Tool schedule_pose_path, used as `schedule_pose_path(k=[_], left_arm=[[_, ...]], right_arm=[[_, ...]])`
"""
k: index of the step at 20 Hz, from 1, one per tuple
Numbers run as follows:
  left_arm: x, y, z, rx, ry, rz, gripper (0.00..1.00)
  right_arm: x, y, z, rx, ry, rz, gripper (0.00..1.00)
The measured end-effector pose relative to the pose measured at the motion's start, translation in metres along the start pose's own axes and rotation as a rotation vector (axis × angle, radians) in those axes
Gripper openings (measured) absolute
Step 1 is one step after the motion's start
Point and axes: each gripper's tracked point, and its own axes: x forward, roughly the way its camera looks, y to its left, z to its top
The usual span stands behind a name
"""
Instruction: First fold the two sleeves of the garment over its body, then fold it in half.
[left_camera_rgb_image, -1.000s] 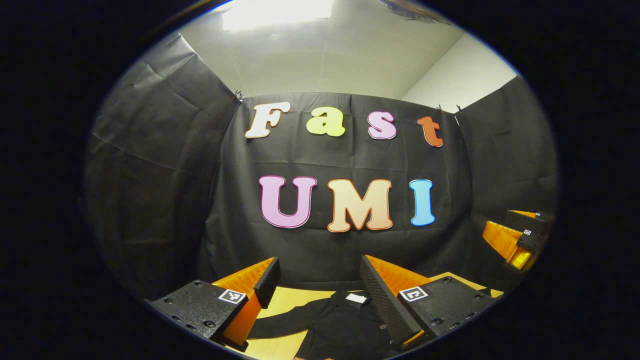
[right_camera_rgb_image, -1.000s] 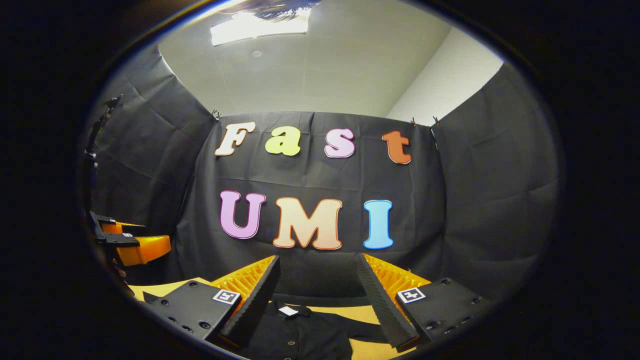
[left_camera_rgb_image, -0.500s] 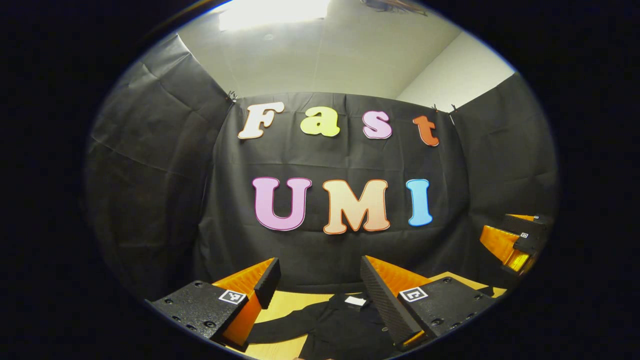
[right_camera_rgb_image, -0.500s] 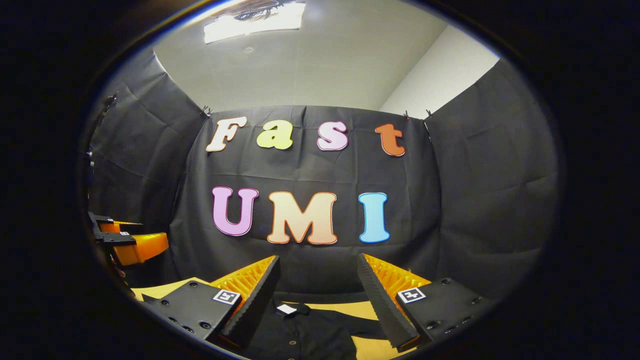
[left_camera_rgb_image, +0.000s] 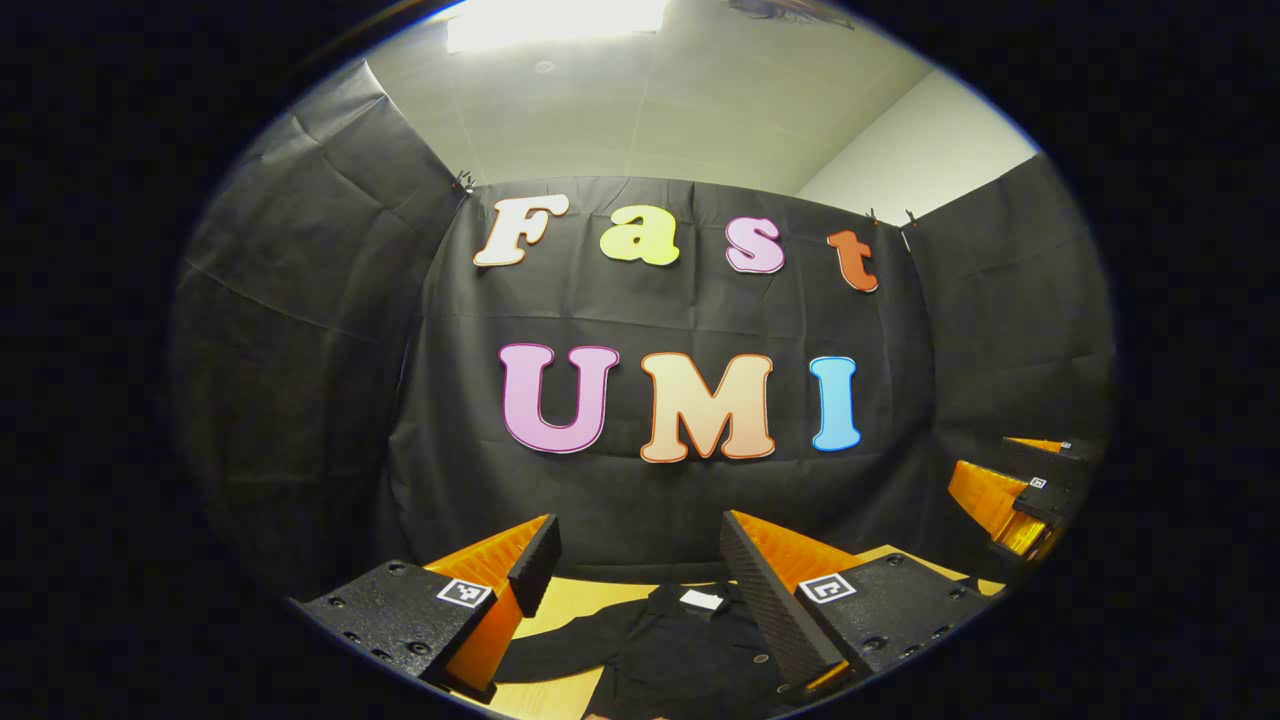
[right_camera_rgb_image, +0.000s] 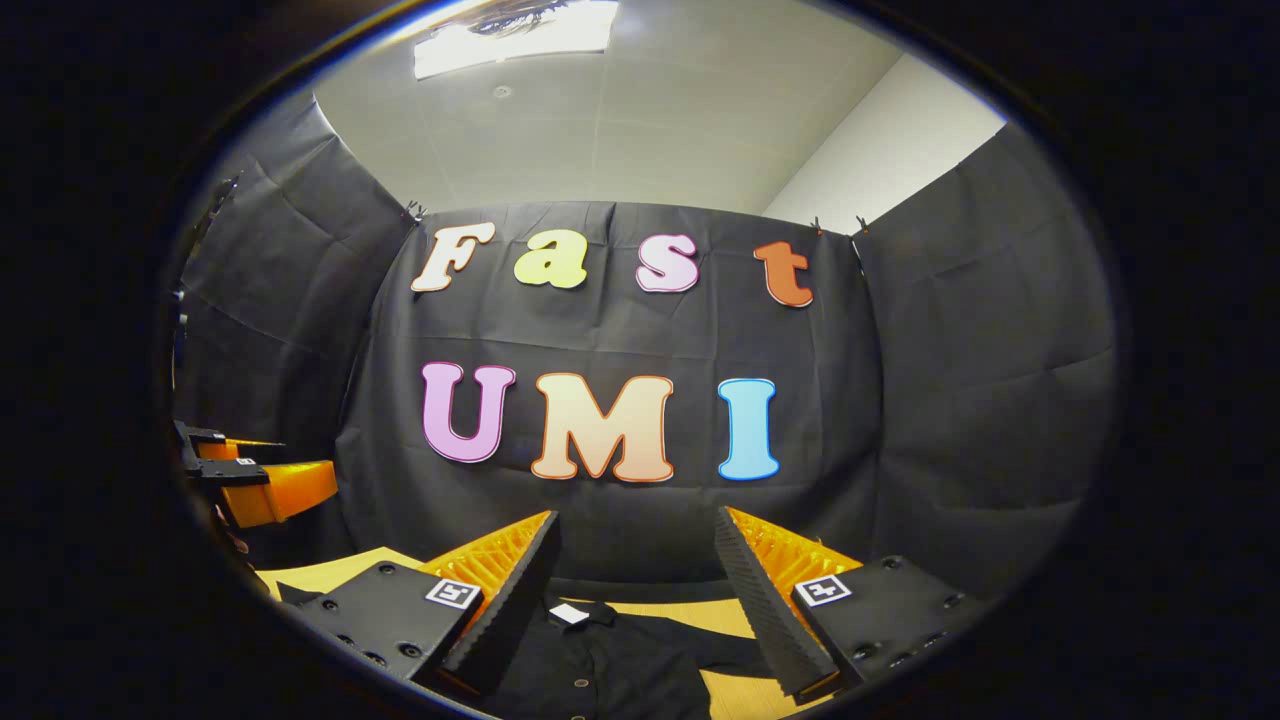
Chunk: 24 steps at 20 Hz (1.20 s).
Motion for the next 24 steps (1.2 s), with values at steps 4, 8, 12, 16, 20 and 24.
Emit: schedule_pose_path(k=[4, 8, 12, 16, 20, 24], left_arm=[[0.001, -0.005, -0.007, -0.002, 0.02, -0.002, 0.95], [0.002, -0.007, -0.016, -0.006, 0.049, 0.006, 0.95], [0.007, -0.012, -0.031, -0.016, 0.085, 0.009, 0.95], [0.014, -0.015, -0.049, -0.01, 0.135, 0.029, 0.95], [0.018, -0.025, -0.062, 0.02, 0.176, 0.015, 0.92], [0.024, -0.029, -0.072, 0.026, 0.21, 0.024, 0.95]], right_arm=[[0.009, -0.014, -0.023, -0.008, 0.058, -0.016, 0.99], [0.026, -0.045, -0.065, 0.006, 0.166, -0.052, 0.99], [0.039, -0.093, -0.096, 0.007, 0.219, -0.124, 0.98], [0.049, -0.147, -0.141, 0.027, 0.308, -0.198, 0.98], [0.052, -0.199, -0.215, 0.043, 0.475, -0.264, 0.98], [0.051, -0.247, -0.274, 0.077, 0.614, -0.342, 0.99]])
